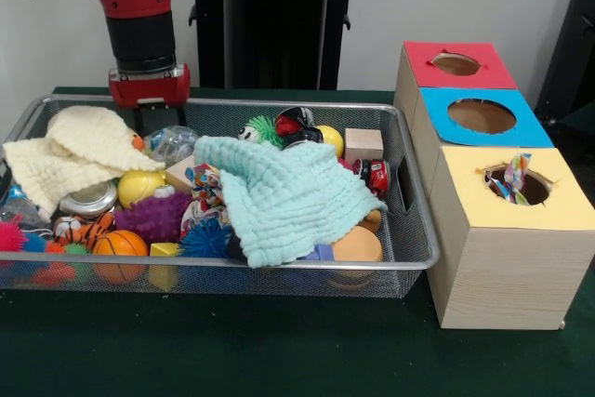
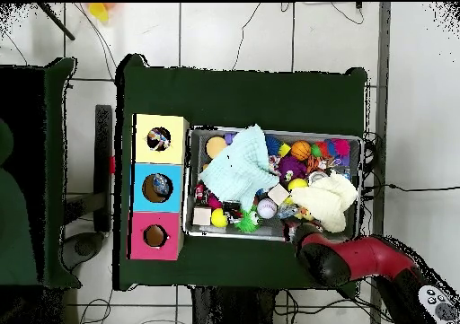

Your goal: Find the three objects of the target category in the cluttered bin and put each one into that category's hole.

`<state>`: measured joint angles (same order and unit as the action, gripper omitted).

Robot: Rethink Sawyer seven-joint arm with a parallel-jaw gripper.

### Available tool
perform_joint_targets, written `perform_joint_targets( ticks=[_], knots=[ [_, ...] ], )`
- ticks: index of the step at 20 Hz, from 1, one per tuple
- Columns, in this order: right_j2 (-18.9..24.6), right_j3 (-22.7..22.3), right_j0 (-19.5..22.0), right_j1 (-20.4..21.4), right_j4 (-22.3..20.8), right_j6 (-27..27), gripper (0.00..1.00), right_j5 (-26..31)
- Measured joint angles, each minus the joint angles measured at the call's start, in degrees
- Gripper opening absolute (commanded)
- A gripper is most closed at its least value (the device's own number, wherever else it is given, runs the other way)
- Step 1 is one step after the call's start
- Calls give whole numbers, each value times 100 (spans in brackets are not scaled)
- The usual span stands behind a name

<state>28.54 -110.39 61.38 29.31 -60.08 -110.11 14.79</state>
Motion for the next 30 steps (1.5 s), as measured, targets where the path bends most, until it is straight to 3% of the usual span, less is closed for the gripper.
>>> perform_joint_targets(
  ticks=[10, 30],
  knots=[
    [346, -302, 44, 420, 515, 0, 100, 105],
    [505, -371, 42, 606, 638, 0, 100, 105]
  ],
)
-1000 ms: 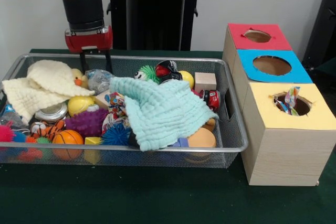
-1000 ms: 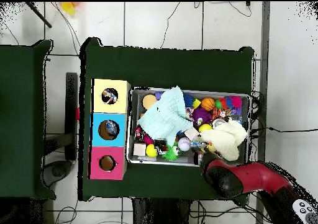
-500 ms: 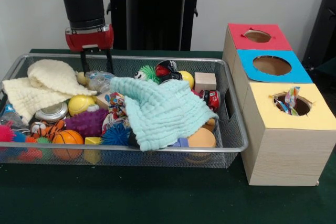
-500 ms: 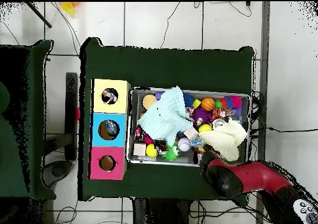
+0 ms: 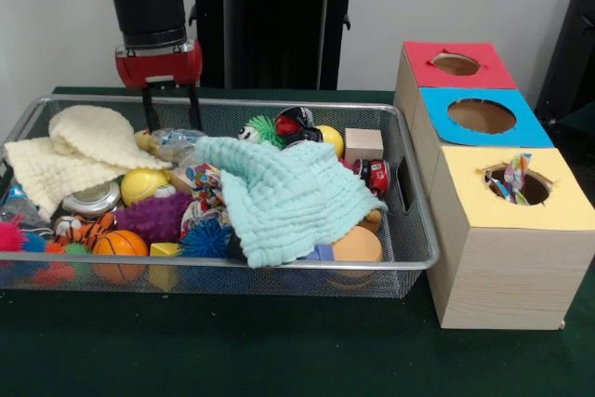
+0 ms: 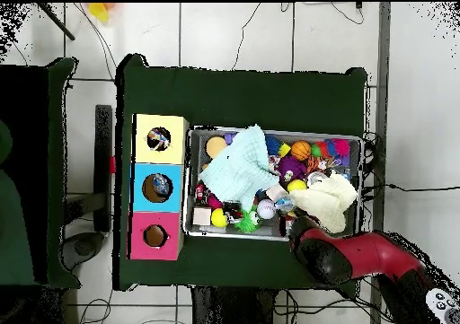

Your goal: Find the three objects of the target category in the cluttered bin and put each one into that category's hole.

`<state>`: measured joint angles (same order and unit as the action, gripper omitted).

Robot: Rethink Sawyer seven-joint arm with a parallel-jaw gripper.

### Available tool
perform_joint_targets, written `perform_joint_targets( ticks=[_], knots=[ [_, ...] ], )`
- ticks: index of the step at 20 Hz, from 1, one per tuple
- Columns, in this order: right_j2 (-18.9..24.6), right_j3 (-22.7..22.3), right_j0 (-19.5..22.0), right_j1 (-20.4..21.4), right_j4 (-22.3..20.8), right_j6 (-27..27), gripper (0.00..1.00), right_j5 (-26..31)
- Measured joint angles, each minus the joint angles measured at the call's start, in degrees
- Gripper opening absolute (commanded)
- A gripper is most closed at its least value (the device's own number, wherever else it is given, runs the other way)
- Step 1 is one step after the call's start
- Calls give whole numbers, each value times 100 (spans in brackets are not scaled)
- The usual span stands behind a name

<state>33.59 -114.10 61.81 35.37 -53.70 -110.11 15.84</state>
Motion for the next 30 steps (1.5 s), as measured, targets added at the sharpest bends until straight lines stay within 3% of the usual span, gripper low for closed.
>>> perform_joint_targets(
  ticks=[14, 30],
  knots=[
    [347, -18, -177, 370, 549, 0, 100, 80],
    [326, 220, -459, -239, 368, 0, 100, 79]
  ],
)
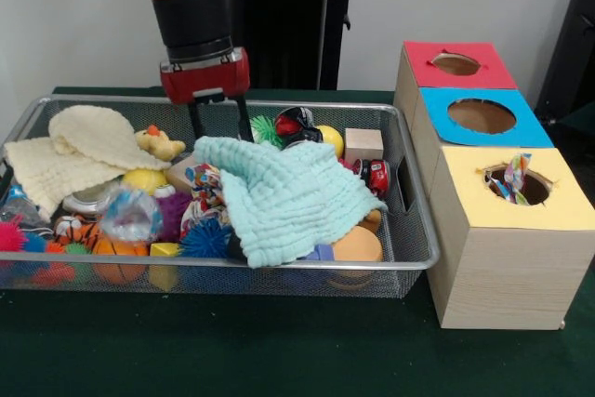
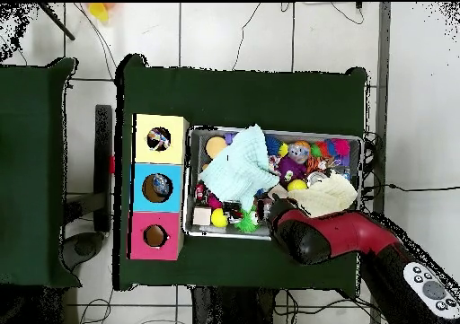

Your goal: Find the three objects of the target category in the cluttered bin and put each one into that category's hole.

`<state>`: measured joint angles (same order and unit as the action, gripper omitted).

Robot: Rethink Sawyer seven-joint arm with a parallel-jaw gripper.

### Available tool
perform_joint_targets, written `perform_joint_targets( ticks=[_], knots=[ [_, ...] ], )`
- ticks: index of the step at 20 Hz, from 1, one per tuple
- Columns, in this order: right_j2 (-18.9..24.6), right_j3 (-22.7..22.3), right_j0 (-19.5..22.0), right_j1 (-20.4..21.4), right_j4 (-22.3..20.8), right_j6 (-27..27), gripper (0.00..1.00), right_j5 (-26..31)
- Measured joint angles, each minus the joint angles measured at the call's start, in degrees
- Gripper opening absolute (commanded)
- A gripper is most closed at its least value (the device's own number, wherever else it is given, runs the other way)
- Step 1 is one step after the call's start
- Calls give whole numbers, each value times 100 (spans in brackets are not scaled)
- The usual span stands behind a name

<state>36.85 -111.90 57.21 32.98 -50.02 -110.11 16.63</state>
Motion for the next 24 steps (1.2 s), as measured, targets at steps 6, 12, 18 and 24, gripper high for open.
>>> perform_joint_targets(
  ticks=[6, 12, 18, 24],
  knots=[
    [-45, 117, 19, -381, -246, 0, 100, -1],
    [-50, 117, 28, -337, -273, 0, 100, -1],
    [-21, 38, 132, -8, -9, 0, 100, 221],
    [92, -17, 275, 470, 379, 0, 100, 640]
  ],
)
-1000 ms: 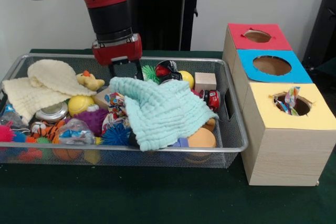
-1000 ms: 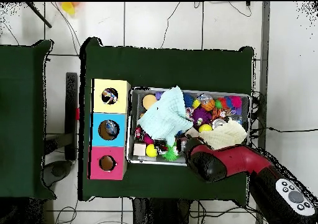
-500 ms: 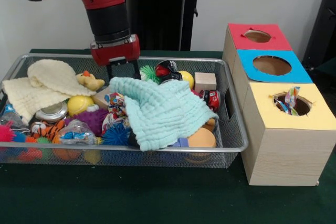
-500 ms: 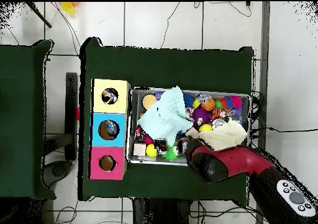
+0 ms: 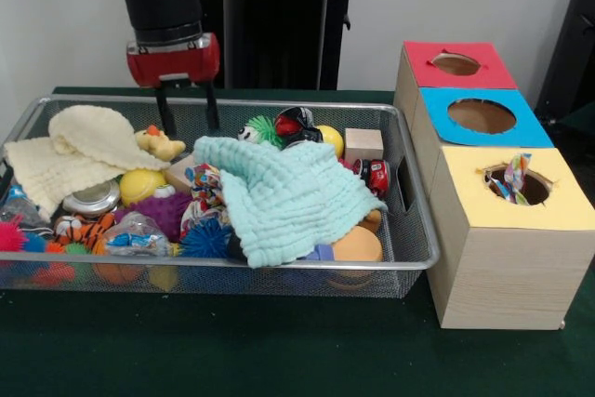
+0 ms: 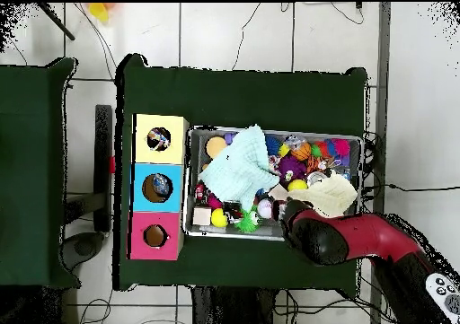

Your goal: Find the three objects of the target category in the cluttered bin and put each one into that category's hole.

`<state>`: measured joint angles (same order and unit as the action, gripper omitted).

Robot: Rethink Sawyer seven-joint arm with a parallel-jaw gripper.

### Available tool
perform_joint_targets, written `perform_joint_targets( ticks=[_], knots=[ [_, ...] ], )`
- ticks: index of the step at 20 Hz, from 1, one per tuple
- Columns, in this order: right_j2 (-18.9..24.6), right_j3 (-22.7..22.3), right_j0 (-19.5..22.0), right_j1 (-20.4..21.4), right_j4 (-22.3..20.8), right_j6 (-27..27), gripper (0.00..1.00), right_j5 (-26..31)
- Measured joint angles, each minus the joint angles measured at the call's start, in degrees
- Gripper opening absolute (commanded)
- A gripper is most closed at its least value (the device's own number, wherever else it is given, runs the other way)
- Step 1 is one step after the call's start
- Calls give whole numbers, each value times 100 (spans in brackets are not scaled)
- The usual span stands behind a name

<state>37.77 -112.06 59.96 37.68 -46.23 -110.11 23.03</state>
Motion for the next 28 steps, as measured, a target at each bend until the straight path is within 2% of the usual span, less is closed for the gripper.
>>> perform_joint_targets(
  ticks=[12, 16, 23, 28],
  knots=[
    [235, 2, 83, 449, 385, 1, 100, 339],
    [226, 17, -76, 456, 375, 1, 100, 342],
    [81, 262, -739, 292, 321, 1, 100, 342],
    [39, 562, -859, 114, 313, 1, 100, 353]
  ],
)
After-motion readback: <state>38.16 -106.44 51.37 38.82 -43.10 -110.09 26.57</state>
